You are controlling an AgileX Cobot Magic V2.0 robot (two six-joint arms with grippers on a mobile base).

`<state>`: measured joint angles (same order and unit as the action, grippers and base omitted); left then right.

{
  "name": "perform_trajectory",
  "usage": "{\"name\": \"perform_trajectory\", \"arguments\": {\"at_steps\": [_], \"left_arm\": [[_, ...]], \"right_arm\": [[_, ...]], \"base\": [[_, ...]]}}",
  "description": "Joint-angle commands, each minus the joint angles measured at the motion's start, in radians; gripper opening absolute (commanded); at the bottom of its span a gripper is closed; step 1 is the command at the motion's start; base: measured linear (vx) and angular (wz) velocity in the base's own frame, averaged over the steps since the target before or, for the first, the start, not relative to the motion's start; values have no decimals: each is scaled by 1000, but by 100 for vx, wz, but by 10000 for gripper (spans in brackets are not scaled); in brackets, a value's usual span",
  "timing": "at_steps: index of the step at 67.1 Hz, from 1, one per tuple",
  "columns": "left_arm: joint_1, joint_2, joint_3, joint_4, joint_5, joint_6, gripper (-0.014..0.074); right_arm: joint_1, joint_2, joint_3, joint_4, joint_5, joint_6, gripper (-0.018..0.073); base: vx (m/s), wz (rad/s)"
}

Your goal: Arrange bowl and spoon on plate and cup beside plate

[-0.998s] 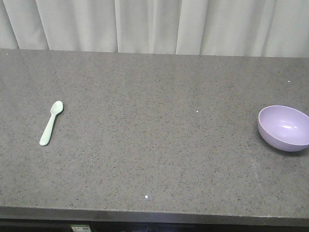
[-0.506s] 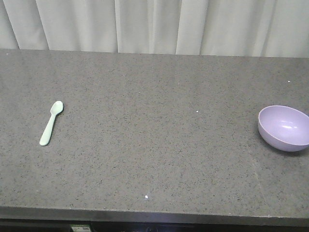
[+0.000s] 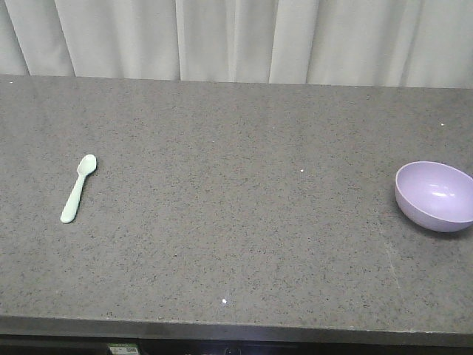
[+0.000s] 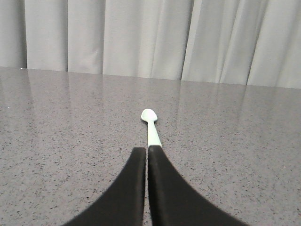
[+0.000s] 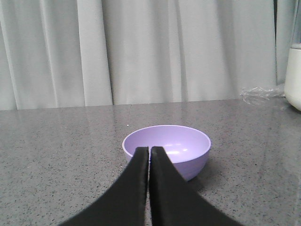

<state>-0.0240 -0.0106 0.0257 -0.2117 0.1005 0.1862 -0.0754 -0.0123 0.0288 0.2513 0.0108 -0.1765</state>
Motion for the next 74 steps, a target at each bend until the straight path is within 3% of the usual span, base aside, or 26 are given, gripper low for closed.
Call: {"name": "perform_trajectory", "arguments": {"at_steps": [1,13,21,35,52,66,74], "left_arm": [[-3,-14,26,-2,-81,-7,-6],[-3,-14,26,-5,-83,-8,-6],[-3,-14,26,-68,-86,-8,-6],[-3,-14,19,-338,-154,-8,-6],[-3,-14,-4,-653,-242,-8,-6],[-3,-9,-190,-660,-137,7,-6],[-3,50,-326,-653,-95,103,-6]], "right_arm": [[-5,-9,8,-6,-74,-9,-1],[-5,-9,8,10,-74,14,-1],[-5,-9,8,100,-75,85,-1],[-5,-9,5,229,-73,104,-1],[-5,-2,-117,221,9,88,-1],[-5,110,-389,211,140,-85,-1],[-5,217,-535,213,179,-172,0]], "base": [[0,0],[0,0],[0,0],[0,0],[0,0],[0,0],[0,0]]}}
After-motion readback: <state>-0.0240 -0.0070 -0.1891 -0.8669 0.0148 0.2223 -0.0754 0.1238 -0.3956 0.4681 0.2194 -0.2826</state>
